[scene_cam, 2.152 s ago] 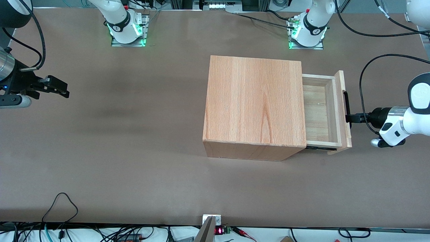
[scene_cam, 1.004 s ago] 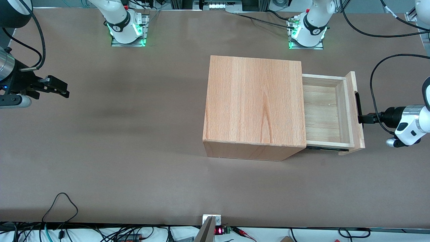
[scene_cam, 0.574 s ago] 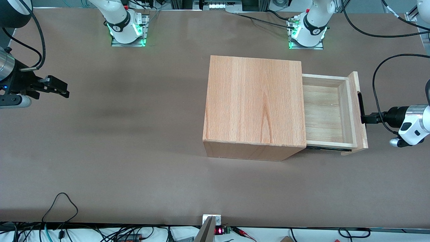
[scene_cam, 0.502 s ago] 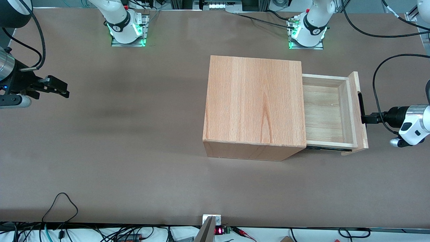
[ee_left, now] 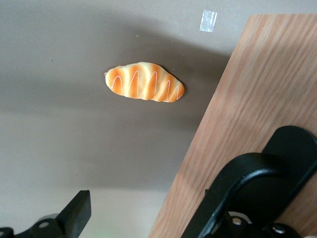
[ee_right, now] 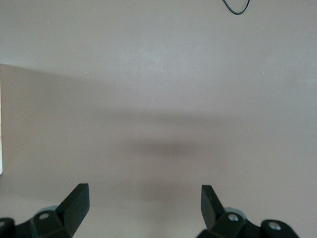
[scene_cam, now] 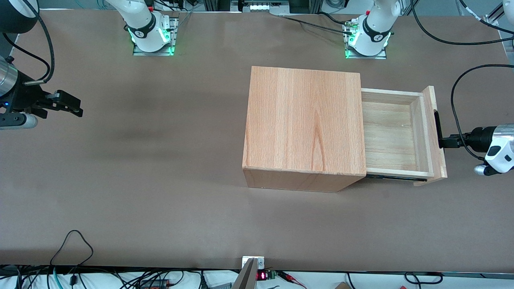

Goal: Open top drawer with left arm

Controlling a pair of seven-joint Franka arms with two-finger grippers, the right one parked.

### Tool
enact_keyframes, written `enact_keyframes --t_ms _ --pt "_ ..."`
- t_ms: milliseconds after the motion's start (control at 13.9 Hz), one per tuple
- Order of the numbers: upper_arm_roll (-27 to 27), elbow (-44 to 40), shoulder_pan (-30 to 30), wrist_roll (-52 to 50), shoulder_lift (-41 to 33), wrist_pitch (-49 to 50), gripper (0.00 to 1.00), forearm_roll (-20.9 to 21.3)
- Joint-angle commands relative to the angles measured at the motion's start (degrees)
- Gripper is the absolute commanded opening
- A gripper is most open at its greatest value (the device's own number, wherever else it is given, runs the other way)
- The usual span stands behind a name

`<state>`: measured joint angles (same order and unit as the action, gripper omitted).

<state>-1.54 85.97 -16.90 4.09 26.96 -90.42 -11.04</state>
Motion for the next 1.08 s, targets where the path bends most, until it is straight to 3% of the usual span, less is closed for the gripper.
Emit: enact_keyframes --t_ms 0,1004 --pt "-0.04 -3.35 0.2 -1.72 2.66 -2.13 1.0 3.57" --pt "-0.22 -5.38 -0.24 -2.07 2.92 -1.87 1.0 3.22"
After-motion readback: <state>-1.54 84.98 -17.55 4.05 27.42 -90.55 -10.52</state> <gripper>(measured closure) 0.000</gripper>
